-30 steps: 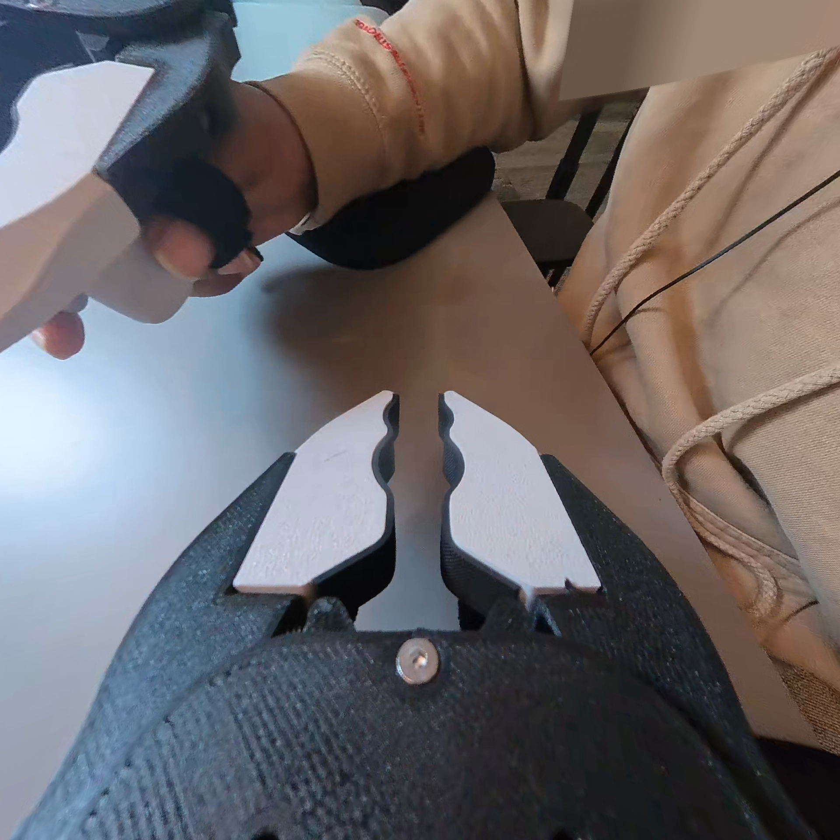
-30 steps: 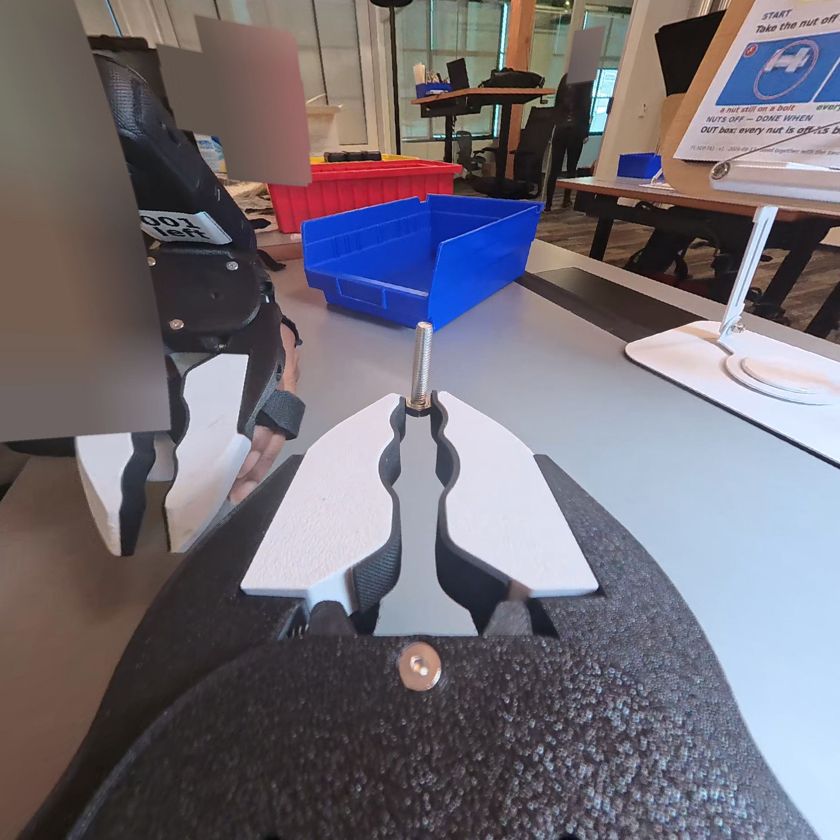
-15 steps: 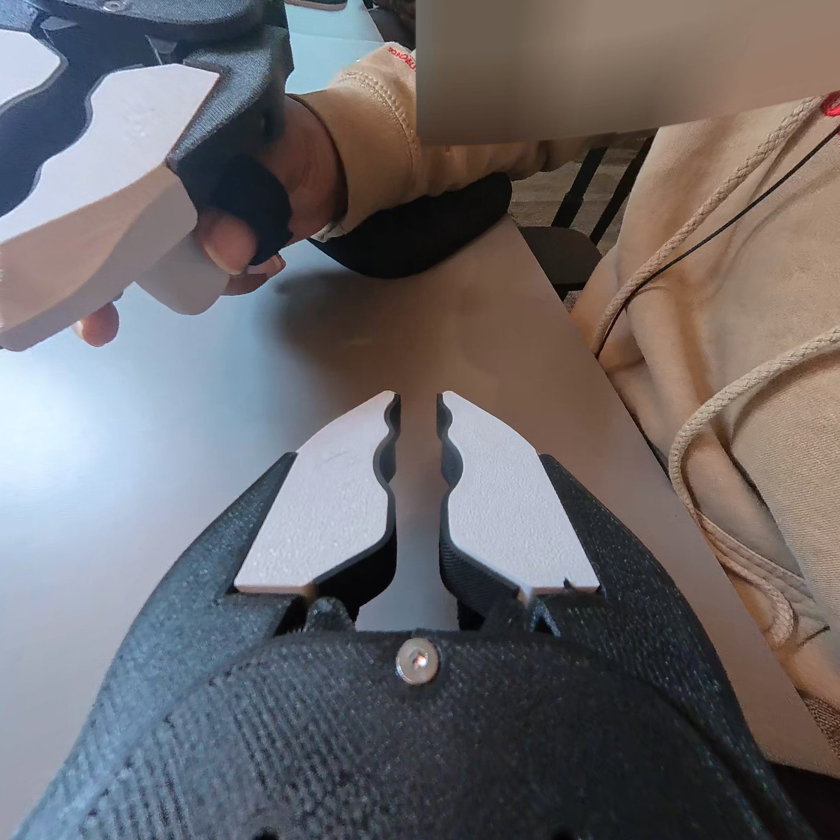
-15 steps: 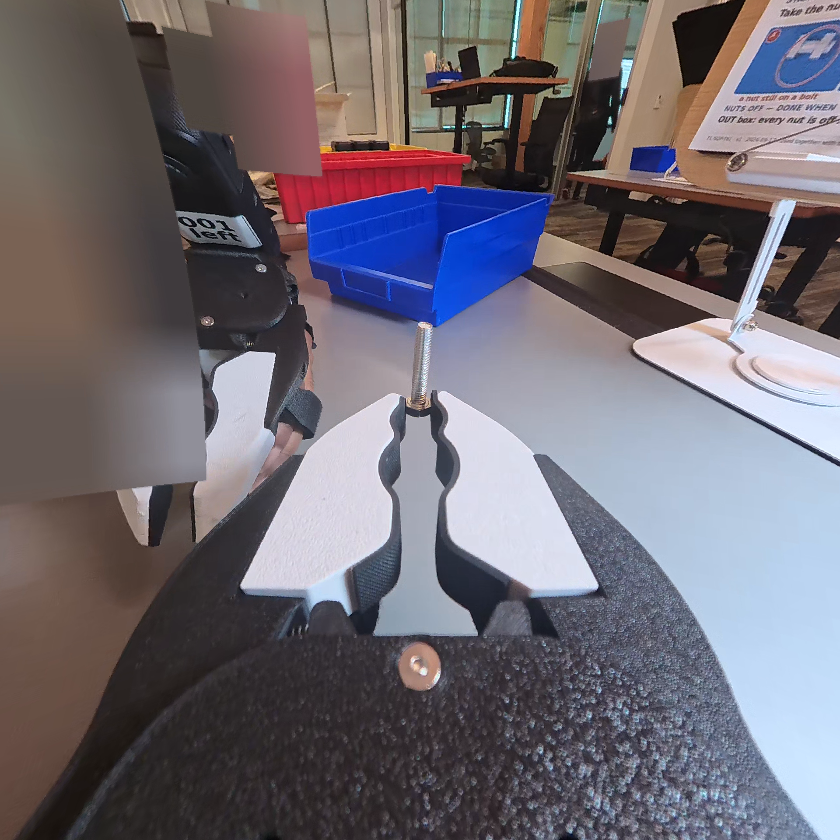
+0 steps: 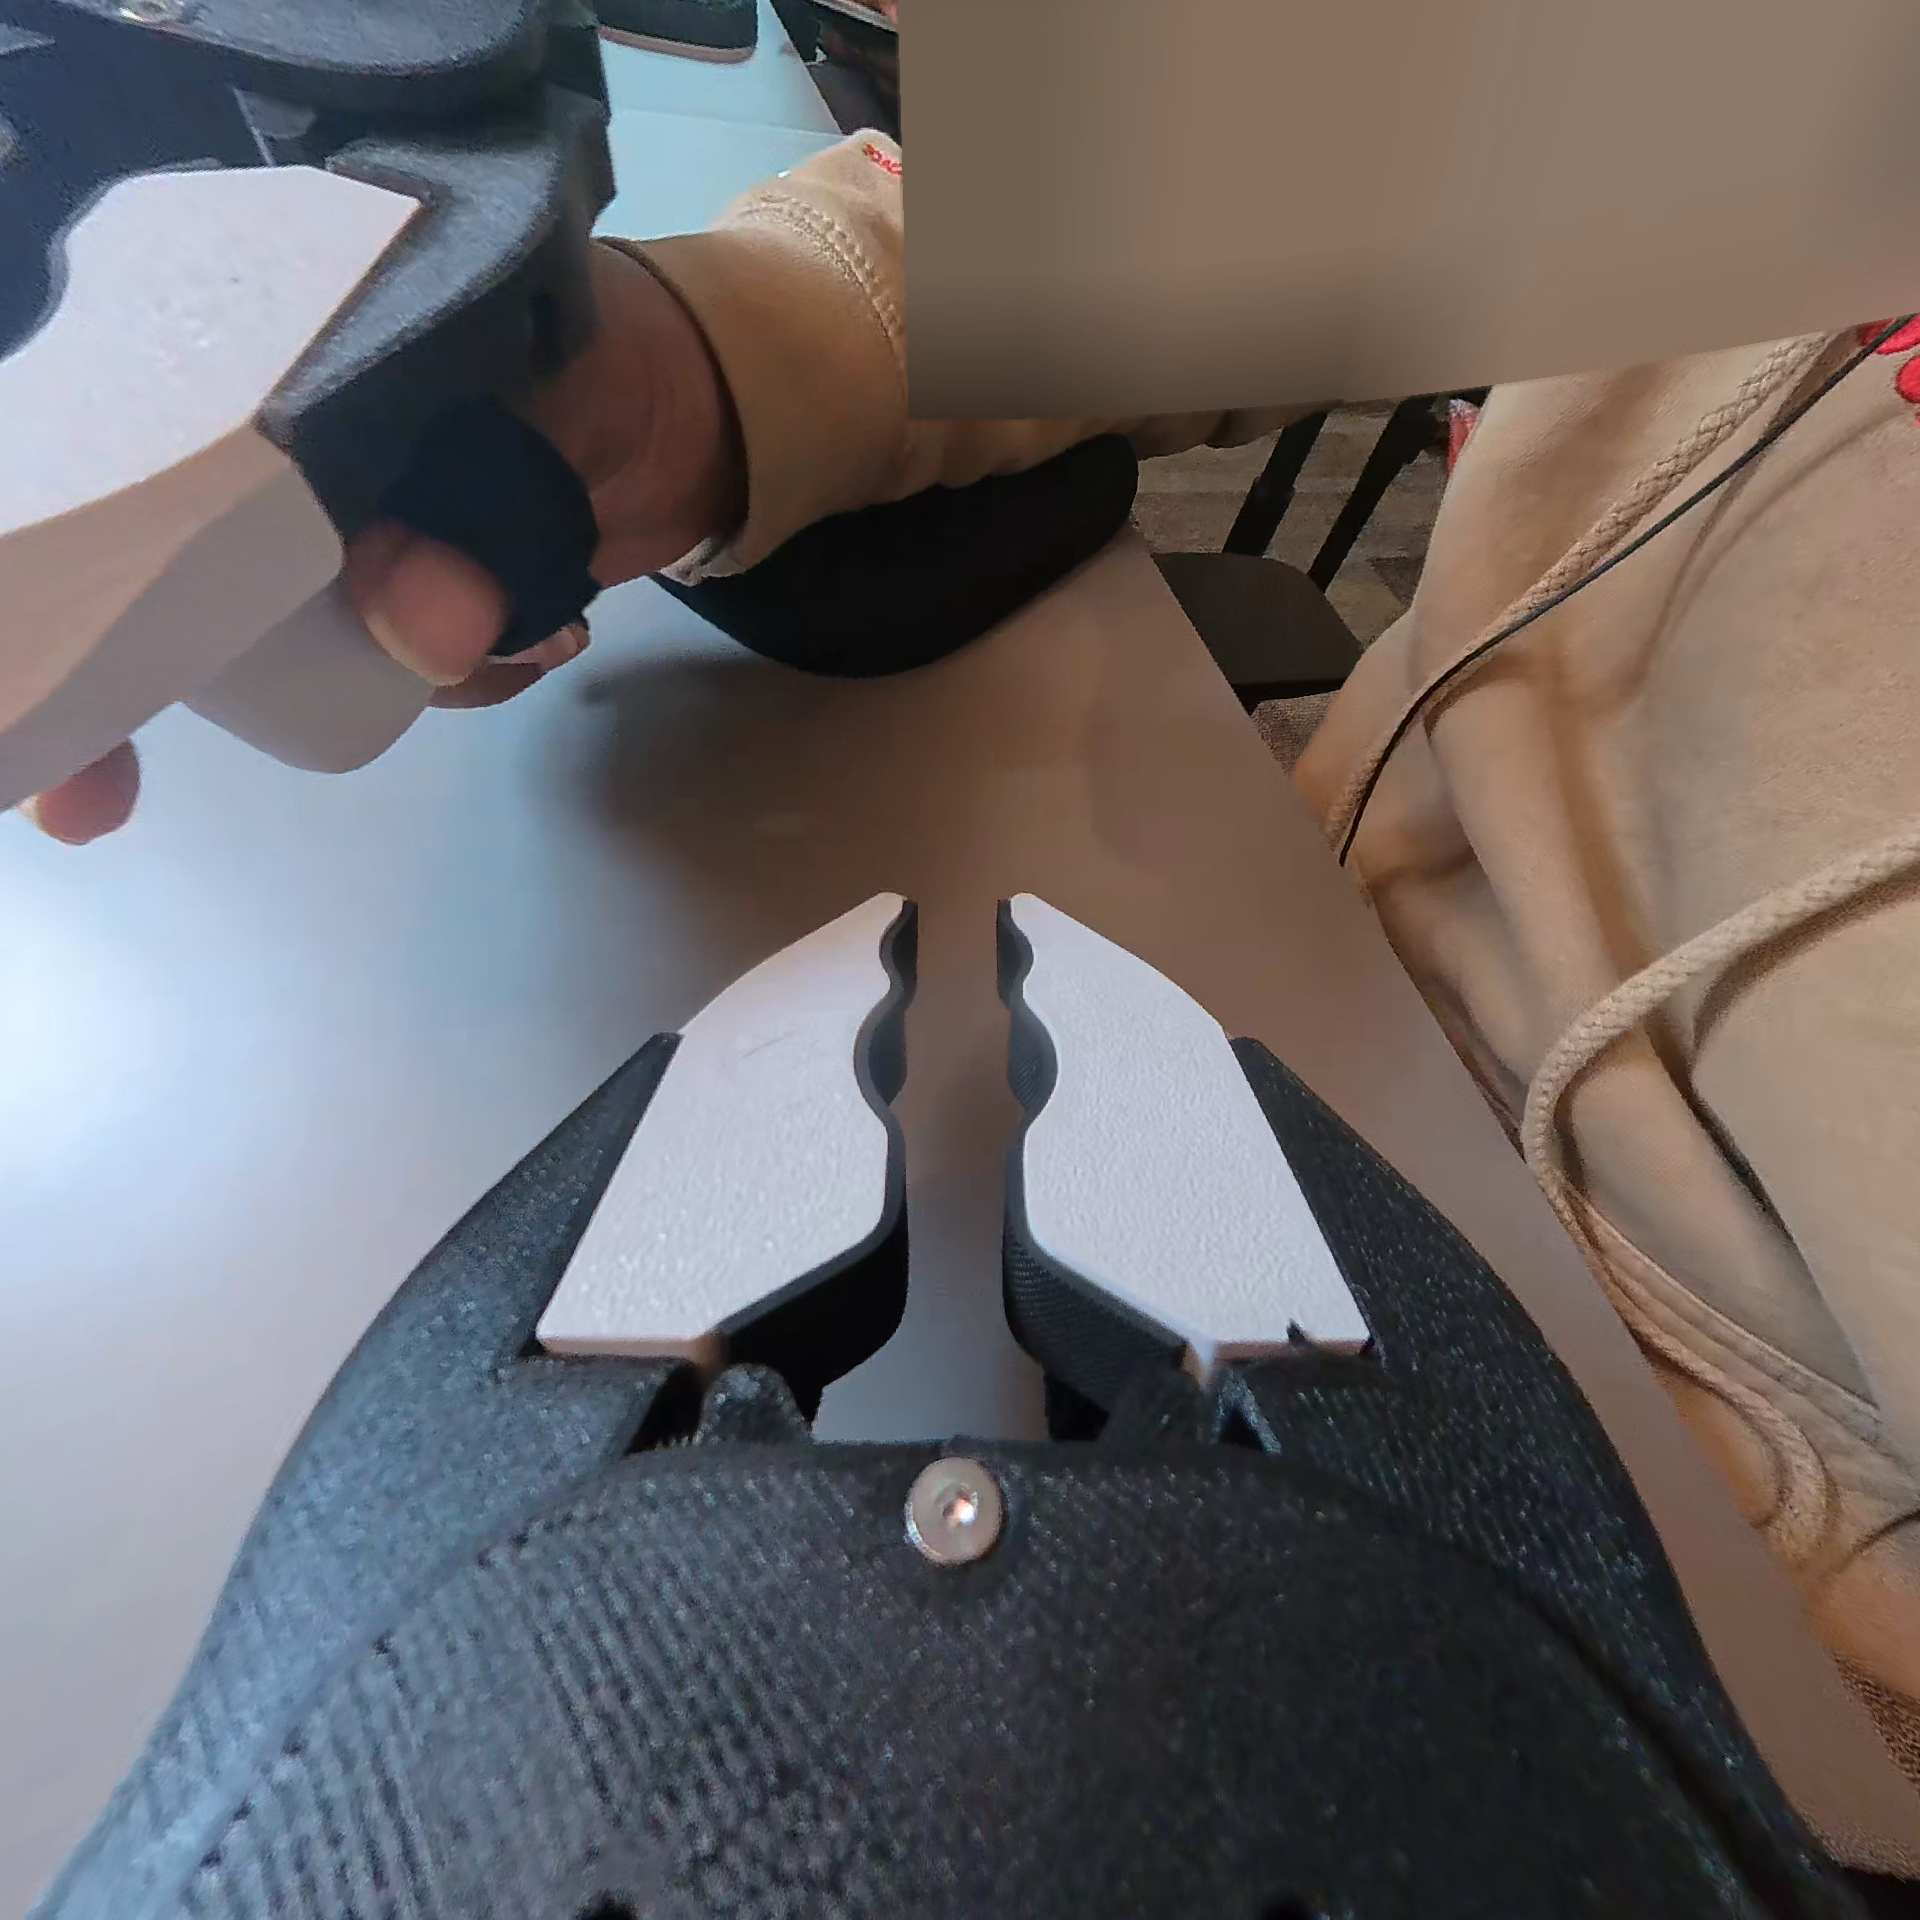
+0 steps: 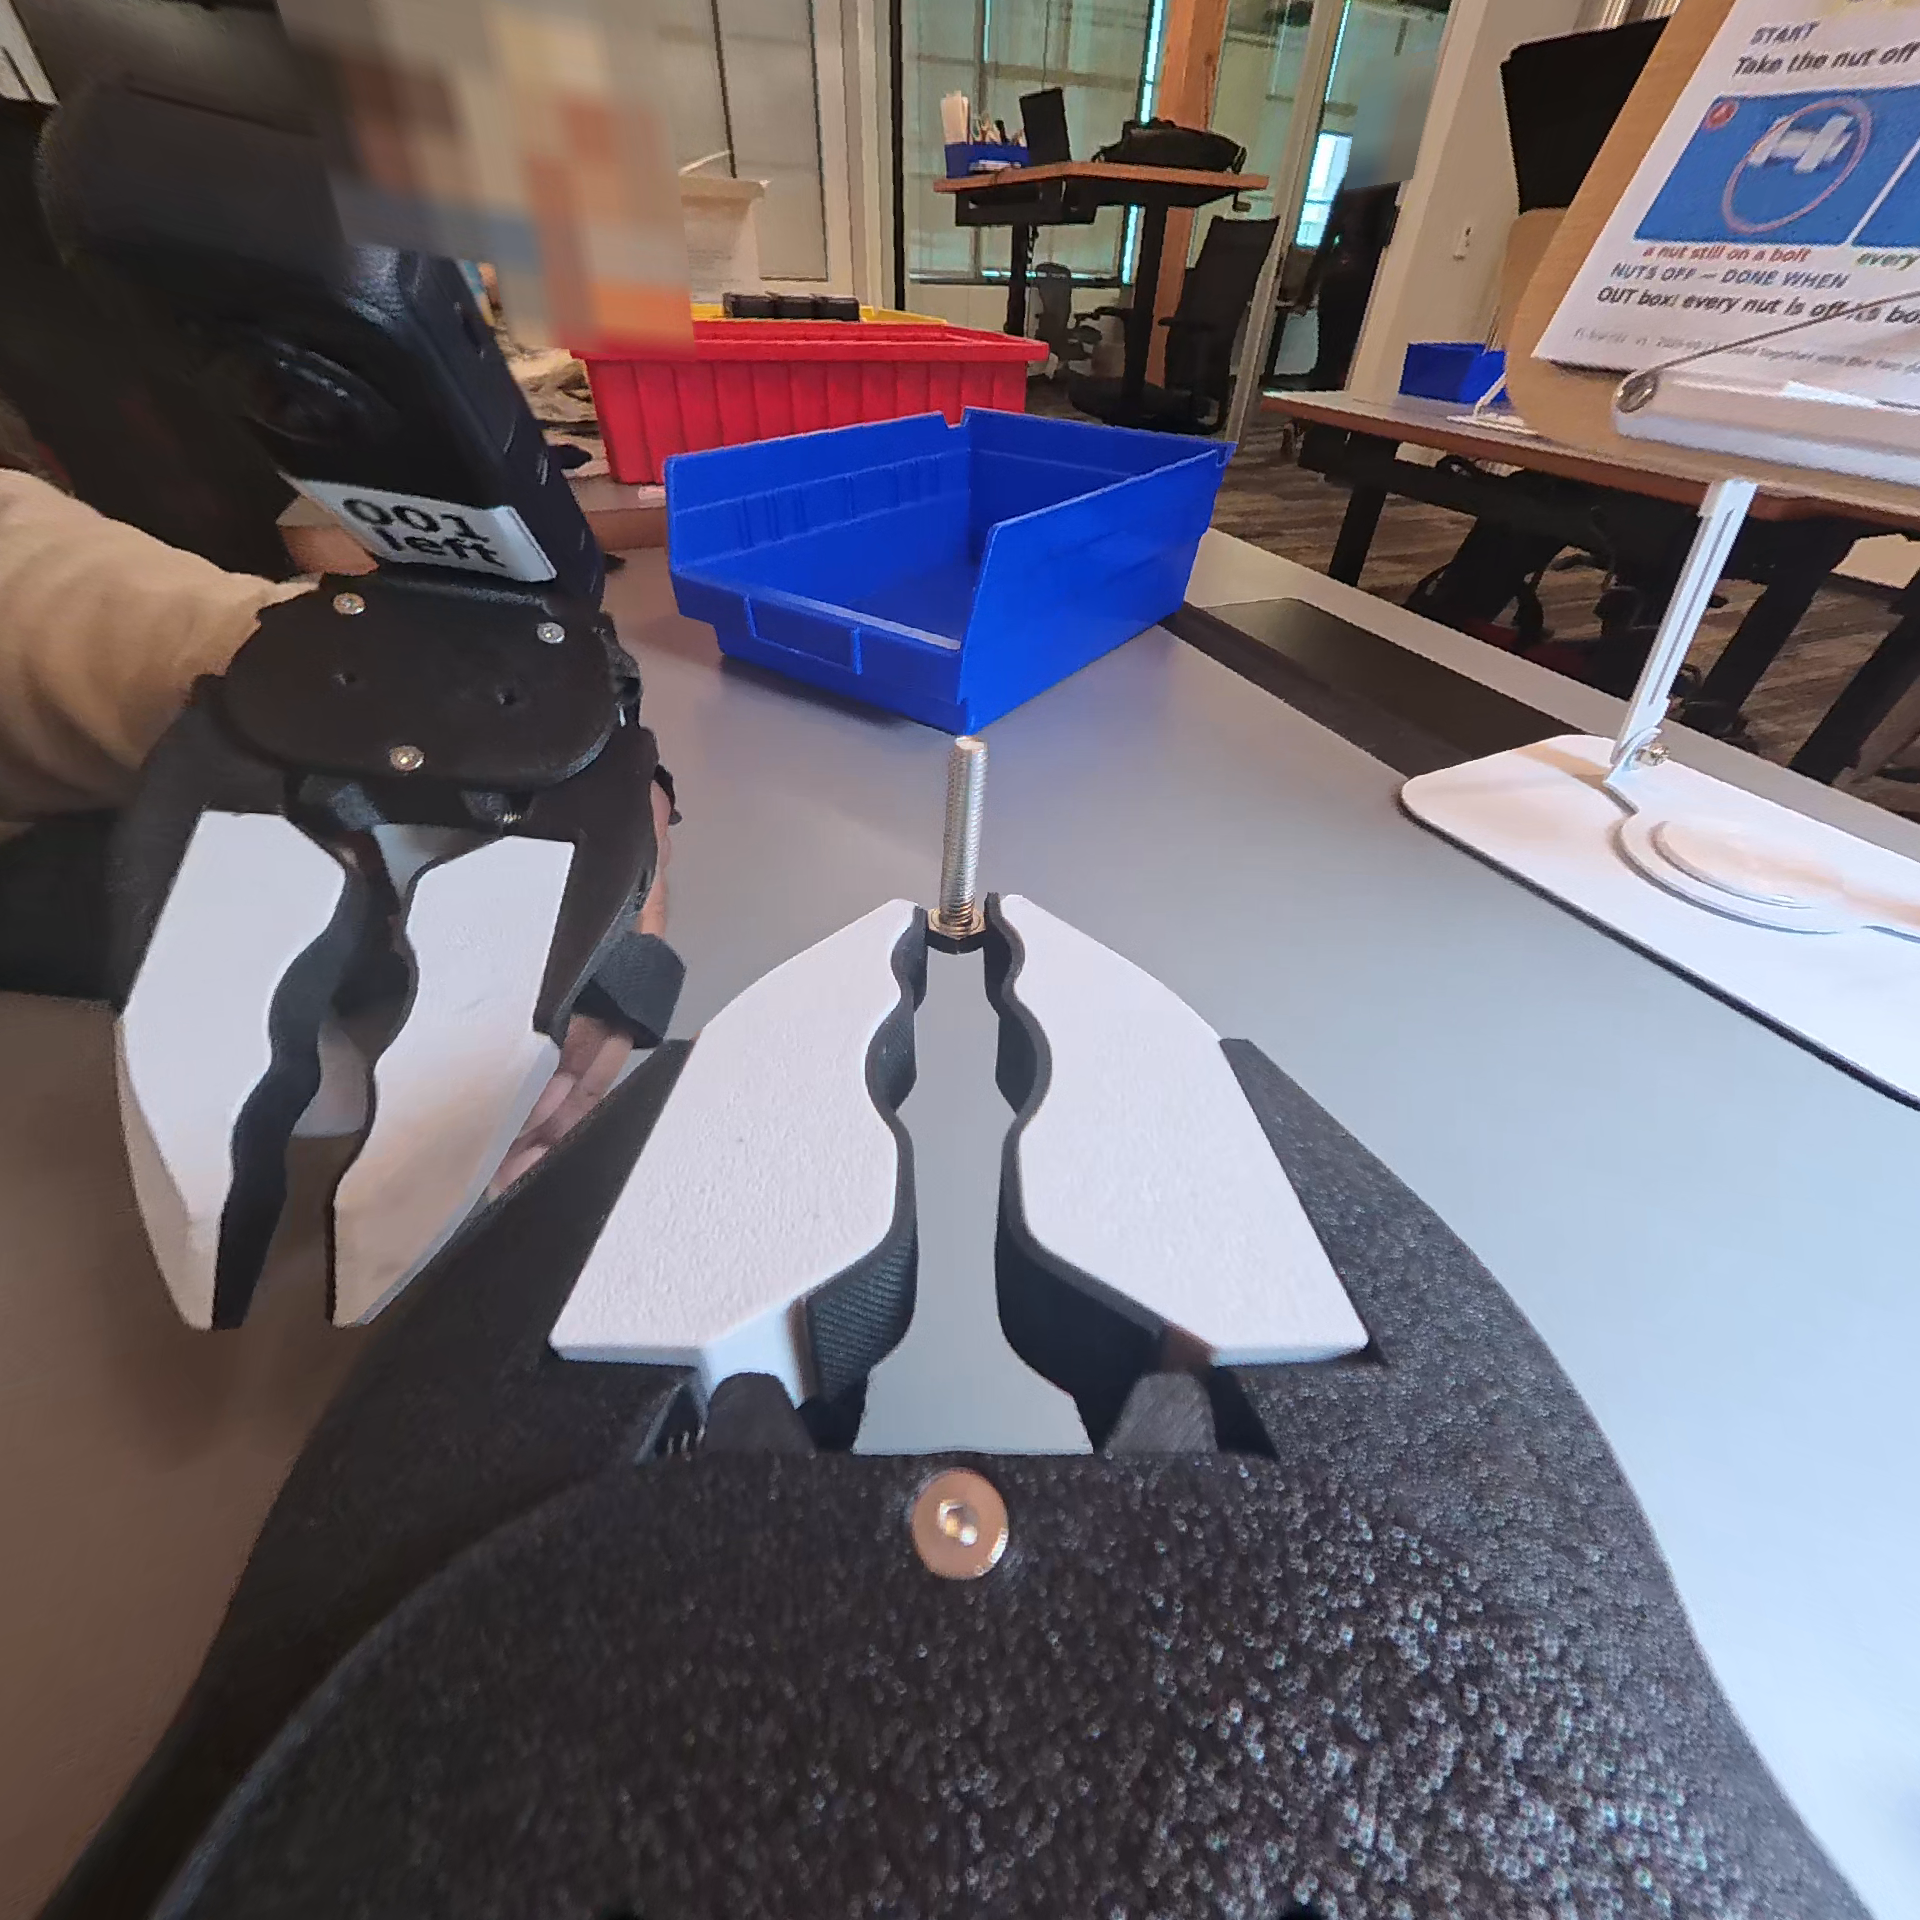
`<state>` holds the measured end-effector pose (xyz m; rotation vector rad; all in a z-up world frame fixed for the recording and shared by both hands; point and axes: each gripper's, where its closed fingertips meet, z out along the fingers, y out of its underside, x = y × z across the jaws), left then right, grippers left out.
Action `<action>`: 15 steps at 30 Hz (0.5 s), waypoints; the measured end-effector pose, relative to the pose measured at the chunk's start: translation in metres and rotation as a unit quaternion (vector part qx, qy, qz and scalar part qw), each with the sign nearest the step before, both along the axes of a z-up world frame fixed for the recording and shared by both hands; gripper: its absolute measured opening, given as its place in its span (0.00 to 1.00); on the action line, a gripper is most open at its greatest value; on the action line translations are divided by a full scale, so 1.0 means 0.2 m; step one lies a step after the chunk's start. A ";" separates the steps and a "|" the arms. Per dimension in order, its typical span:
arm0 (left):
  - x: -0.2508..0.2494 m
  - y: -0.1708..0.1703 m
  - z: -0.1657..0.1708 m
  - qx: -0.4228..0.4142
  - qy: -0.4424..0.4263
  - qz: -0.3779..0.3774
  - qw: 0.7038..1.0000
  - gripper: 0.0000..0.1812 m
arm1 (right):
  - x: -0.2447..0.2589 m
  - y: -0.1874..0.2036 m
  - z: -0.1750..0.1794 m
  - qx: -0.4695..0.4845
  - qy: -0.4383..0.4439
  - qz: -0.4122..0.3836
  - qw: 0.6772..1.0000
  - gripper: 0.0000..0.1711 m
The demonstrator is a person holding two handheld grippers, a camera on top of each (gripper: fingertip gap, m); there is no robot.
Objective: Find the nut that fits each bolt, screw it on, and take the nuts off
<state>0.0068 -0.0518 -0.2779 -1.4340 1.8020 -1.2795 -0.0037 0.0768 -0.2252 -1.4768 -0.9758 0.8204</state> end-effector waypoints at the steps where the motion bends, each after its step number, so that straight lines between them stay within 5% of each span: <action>1: 0.01 -0.02 0.00 -0.001 -0.001 -0.004 1.000 0.08 | 0.01 0.00 0.01 0.002 0.001 -0.003 1.000 0.06; 15: 0.23 -0.44 0.10 0.004 -0.032 -0.033 0.999 0.10 | 0.13 -0.07 0.05 0.007 -0.018 -0.058 0.998 0.06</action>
